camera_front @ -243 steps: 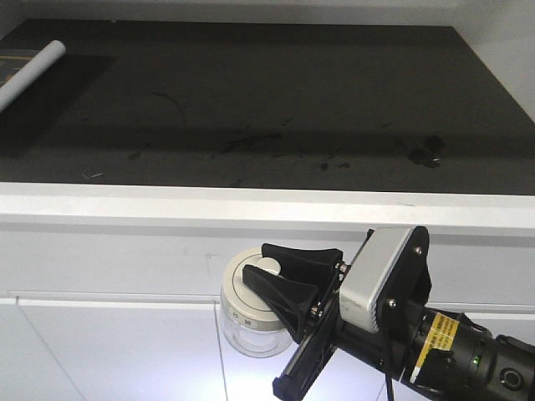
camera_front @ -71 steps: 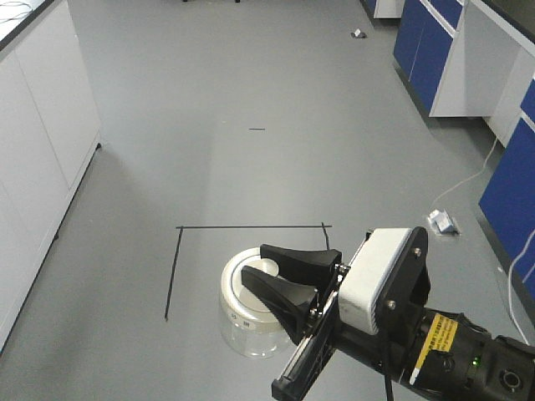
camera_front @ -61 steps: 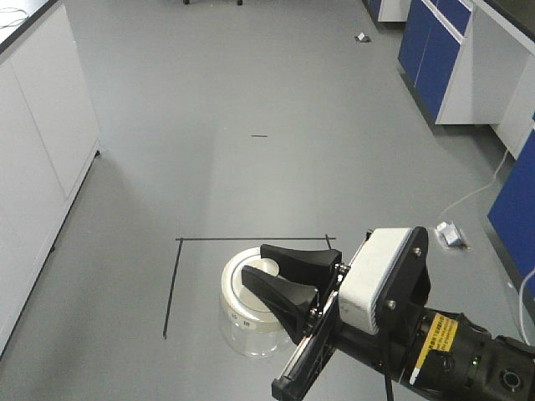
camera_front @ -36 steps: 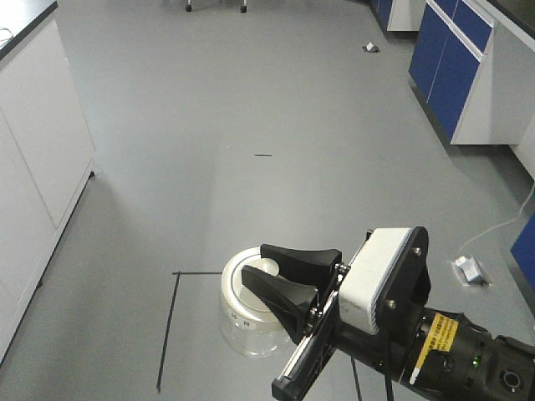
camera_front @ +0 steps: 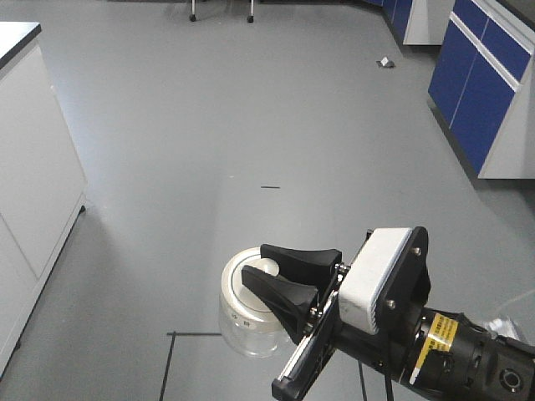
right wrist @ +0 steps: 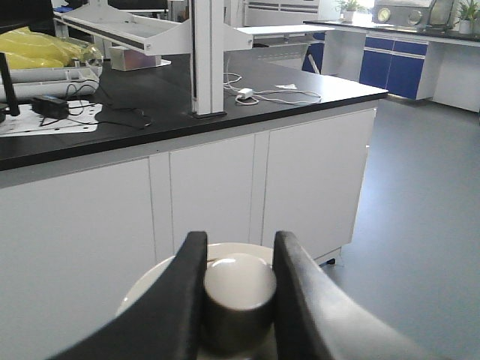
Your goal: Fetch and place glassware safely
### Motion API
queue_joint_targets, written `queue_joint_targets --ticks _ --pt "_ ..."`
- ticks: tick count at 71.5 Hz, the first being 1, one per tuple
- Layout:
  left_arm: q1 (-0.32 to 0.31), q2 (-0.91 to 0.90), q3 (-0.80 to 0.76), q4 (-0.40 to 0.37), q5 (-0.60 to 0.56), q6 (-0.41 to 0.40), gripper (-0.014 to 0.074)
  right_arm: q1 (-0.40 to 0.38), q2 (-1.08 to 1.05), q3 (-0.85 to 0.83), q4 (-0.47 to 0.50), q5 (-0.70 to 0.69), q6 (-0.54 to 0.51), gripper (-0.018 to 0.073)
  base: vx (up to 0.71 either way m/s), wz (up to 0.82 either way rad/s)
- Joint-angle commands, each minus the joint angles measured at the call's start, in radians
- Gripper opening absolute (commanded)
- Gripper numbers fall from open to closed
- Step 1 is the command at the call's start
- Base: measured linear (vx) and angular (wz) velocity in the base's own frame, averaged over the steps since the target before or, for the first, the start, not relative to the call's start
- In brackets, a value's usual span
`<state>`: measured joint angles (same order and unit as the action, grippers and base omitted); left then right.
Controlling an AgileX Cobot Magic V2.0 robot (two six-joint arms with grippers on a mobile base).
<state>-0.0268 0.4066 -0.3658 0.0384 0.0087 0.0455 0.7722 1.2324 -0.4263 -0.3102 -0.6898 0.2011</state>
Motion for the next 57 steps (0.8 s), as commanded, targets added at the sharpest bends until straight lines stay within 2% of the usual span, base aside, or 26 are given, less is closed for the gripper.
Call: queue_joint_targets --ticks 1,57 --pt "0.0 0.008 -0.026 -0.007 -0.071 -0.005 -0.0007 0.001 -0.03 -0.03 0.014 -0.109 -0.006 -0.0003 0.46 0.03" --pt "0.0 0.008 -0.026 -0.007 -0.071 -0.005 -0.0007 0.001 -0.03 -0.03 0.014 -0.109 -0.006 -0.0003 0.46 -0.02"
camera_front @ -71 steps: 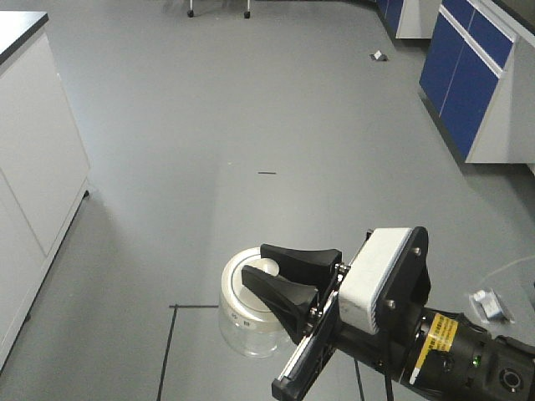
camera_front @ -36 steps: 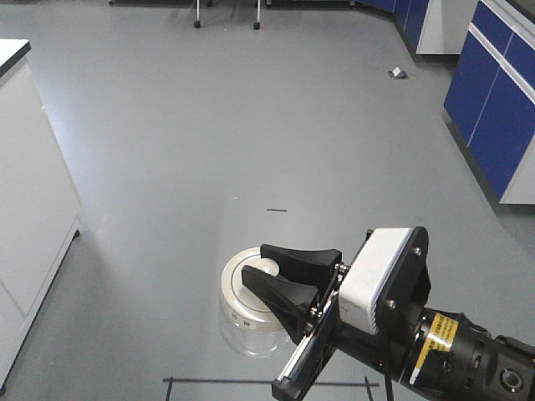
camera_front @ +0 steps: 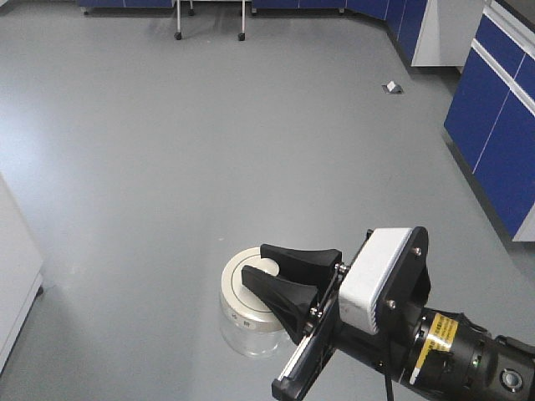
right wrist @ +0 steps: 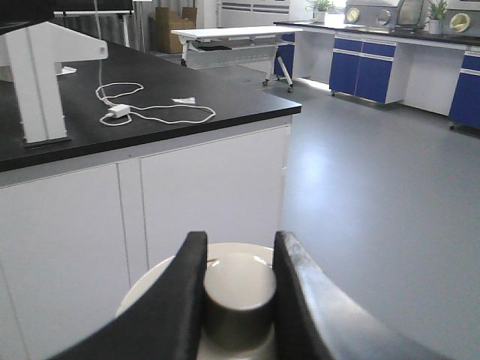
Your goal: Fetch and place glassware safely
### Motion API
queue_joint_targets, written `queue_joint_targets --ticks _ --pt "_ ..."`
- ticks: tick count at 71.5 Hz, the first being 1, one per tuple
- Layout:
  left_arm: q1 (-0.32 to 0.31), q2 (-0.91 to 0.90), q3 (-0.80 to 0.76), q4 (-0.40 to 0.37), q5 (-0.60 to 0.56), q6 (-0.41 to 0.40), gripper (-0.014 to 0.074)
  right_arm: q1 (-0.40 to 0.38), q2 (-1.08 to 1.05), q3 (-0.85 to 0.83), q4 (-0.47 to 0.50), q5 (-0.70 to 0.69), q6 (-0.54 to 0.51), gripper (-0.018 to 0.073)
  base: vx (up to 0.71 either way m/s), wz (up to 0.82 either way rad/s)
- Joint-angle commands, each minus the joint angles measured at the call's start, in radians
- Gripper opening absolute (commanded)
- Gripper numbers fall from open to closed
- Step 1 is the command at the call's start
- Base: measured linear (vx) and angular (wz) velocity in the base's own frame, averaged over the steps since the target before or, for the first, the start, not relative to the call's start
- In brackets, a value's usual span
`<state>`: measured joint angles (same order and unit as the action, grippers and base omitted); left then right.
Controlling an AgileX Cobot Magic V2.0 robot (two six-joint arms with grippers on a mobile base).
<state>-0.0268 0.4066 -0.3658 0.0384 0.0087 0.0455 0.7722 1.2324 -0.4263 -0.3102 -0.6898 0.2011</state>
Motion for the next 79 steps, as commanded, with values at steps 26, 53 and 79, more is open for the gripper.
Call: queue_joint_targets --ticks 26,53,79 --pt "0.0 0.008 -0.026 -0.007 -0.071 -0.005 -0.0007 0.001 -0.03 -0.03 0.014 -0.109 -0.006 -0.0003 0.47 -0.04" --pt "0.0 0.008 -0.026 -0.007 -0.071 -0.005 -0.0007 0.001 -0.03 -0.03 0.014 -0.109 -0.006 -0.0003 0.5 0.01" --pt "0.0 0.008 -0.026 -0.007 -0.071 -0.005 -0.0007 0.001 -0.03 -0.03 0.014 -0.11 -0.006 -0.0003 0.51 -0.01"
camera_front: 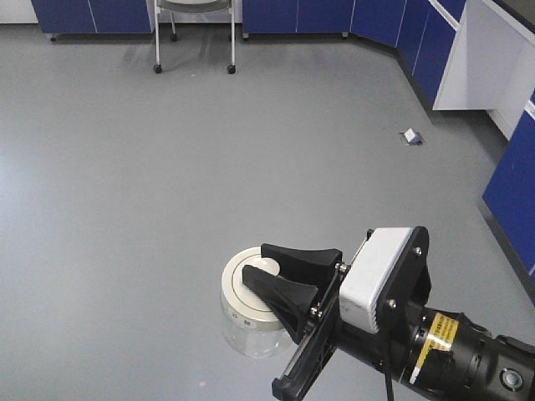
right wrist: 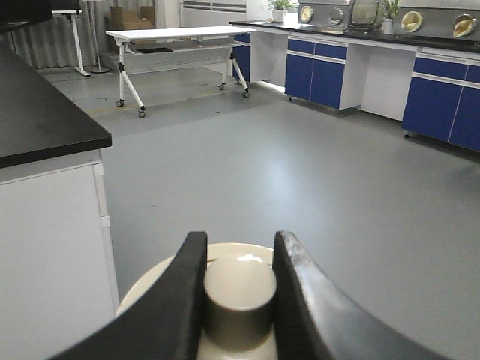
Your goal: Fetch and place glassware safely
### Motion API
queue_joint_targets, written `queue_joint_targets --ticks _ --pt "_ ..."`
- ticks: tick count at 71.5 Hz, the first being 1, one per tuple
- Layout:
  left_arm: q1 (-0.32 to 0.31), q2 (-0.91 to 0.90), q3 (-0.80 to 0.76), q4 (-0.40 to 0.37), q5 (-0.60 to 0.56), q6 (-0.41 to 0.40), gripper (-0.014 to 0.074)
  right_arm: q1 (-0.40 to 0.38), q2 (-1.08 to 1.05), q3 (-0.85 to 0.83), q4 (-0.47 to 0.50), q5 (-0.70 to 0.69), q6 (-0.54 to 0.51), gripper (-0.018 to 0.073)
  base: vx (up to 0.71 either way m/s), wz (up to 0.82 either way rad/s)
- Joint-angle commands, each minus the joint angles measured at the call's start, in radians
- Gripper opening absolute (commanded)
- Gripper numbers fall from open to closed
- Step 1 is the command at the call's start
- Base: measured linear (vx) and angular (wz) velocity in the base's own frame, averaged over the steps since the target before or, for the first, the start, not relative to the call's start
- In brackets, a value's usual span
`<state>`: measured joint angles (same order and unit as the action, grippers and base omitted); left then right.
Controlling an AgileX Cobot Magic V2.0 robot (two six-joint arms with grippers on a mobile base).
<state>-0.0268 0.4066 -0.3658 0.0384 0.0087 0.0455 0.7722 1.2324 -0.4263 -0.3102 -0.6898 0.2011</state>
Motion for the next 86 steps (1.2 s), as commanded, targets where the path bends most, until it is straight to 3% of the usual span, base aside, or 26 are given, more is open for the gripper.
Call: queue_joint_targets --ticks 1,86 --pt "0.0 0.008 -0.026 -0.007 -0.071 -0.005 -0.0007 0.001 -0.03 -0.03 0.014 -0.11 -0.006 -0.0003 0.51 0.01" --pt "0.0 0.008 -0.026 -0.007 -0.071 -0.005 -0.0007 0.001 -0.03 -0.03 0.014 -0.109 -0.006 -0.0003 0.52 0.02"
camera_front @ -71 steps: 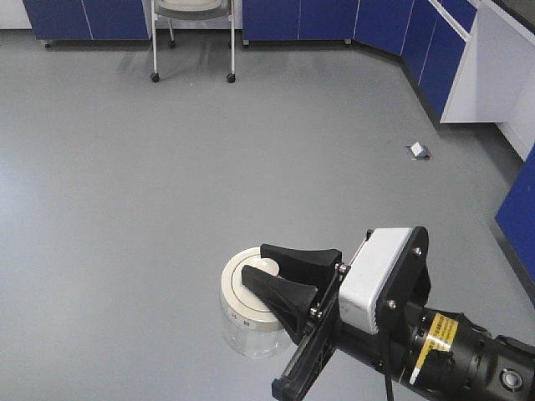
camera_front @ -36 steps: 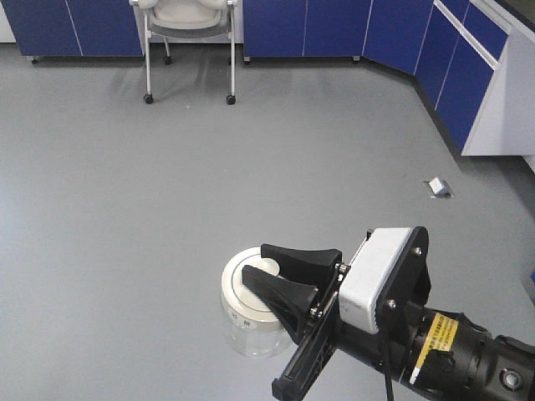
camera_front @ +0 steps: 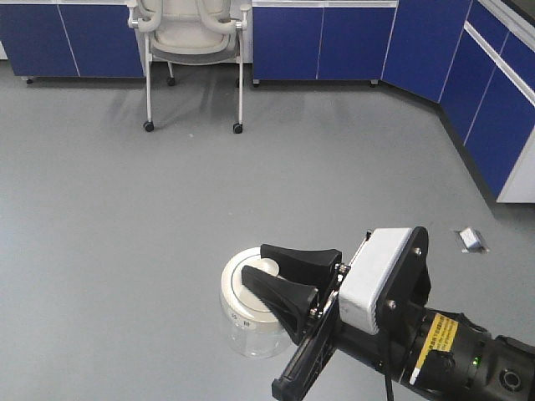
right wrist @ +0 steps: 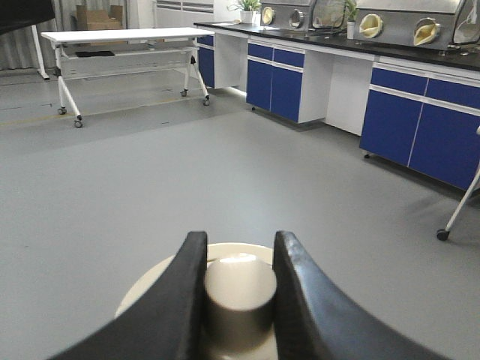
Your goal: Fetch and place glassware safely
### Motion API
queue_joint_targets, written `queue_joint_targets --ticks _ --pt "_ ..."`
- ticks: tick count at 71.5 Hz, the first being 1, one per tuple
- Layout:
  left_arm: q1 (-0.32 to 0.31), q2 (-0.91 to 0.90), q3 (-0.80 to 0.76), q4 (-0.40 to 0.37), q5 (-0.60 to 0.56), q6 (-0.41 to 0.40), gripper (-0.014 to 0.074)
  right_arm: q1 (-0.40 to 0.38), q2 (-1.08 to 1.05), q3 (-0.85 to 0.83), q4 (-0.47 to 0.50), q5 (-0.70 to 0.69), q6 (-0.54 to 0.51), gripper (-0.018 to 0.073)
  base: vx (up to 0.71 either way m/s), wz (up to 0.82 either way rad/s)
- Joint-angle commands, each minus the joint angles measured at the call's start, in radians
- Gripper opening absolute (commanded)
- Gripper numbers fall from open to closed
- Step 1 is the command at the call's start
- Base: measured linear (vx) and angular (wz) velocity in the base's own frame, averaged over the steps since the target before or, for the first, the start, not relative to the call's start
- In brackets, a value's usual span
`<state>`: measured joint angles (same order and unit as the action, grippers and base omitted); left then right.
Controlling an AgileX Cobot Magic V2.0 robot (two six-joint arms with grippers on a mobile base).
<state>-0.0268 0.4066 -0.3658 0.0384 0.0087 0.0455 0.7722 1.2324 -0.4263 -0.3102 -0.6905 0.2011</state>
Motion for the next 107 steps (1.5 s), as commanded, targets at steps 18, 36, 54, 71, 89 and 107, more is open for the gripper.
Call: queue_joint_targets --ticks 18,36,54,71,89,107 --pt "0.0 0.008 -0.026 -0.007 -0.071 -0.005 -0.0007 0.001 -0.03 -0.03 0.014 -0.108 -0.006 -0.0003 0.55 0.0" --pt "0.0 0.008 -0.026 -0.007 -0.071 -0.005 -0.0007 0.001 -0.03 -0.03 0.014 -0.108 -0.006 -0.0003 0.57 -0.04" --pt "0.0 0.008 -0.026 -0.007 -0.071 -0.005 -0.0007 0.001 -0.03 -0.03 0.014 -0.108 -0.006 -0.0003 0.58 -0.04" --pt "0.0 0.008 -0.026 -0.007 -0.071 -0.005 -0.0007 0.001 -0.03 -0.03 0.014 -0.108 -0.006 -0.0003 0.58 0.03" --pt "0.0 0.008 -0.026 -0.007 -0.071 -0.005 -0.0007 0.001 -0.03 -0.03 0.014 -0.108 -0.006 -0.0003 0.55 0.05" --pt "0.0 0.008 -0.026 -0.007 -0.071 -0.005 -0.0007 0.001 -0.03 -0.03 0.014 -0.108 -0.006 -0.0003 0.44 -0.05"
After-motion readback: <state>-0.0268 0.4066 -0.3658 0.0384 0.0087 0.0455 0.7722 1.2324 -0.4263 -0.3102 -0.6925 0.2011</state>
